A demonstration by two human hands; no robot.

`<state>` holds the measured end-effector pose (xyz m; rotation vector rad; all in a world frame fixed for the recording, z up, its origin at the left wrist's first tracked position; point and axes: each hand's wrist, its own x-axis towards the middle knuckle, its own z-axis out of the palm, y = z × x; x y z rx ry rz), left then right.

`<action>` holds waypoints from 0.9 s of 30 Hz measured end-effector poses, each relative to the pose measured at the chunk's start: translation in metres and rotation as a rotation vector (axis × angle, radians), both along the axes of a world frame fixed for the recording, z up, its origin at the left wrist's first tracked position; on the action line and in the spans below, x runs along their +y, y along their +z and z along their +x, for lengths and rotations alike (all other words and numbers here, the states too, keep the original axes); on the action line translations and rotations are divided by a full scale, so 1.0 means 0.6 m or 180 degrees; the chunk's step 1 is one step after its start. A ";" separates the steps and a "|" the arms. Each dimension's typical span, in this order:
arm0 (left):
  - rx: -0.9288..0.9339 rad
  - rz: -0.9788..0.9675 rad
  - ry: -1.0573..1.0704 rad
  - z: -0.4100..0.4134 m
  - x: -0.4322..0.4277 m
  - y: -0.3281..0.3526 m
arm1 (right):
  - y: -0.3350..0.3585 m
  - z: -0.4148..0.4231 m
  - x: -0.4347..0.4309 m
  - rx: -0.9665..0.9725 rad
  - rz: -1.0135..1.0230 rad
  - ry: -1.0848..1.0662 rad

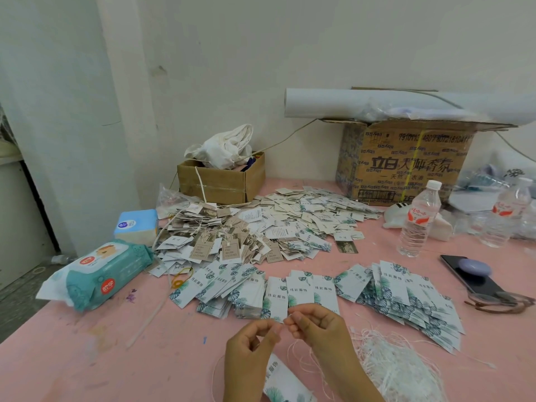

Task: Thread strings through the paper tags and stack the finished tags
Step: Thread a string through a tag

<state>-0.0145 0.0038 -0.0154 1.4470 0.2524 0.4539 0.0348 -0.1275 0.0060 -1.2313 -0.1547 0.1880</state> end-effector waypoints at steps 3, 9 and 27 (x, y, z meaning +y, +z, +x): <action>0.0011 0.0095 0.0032 -0.002 0.001 0.001 | 0.001 -0.002 -0.001 0.0052 -0.0068 0.0181; -0.0054 0.0215 0.0111 -0.006 0.002 0.003 | 0.006 -0.012 -0.001 -0.0089 -0.0420 0.0388; 0.0009 0.0219 0.0070 -0.003 0.003 -0.002 | 0.010 -0.023 0.011 -0.0841 -0.1145 -0.0129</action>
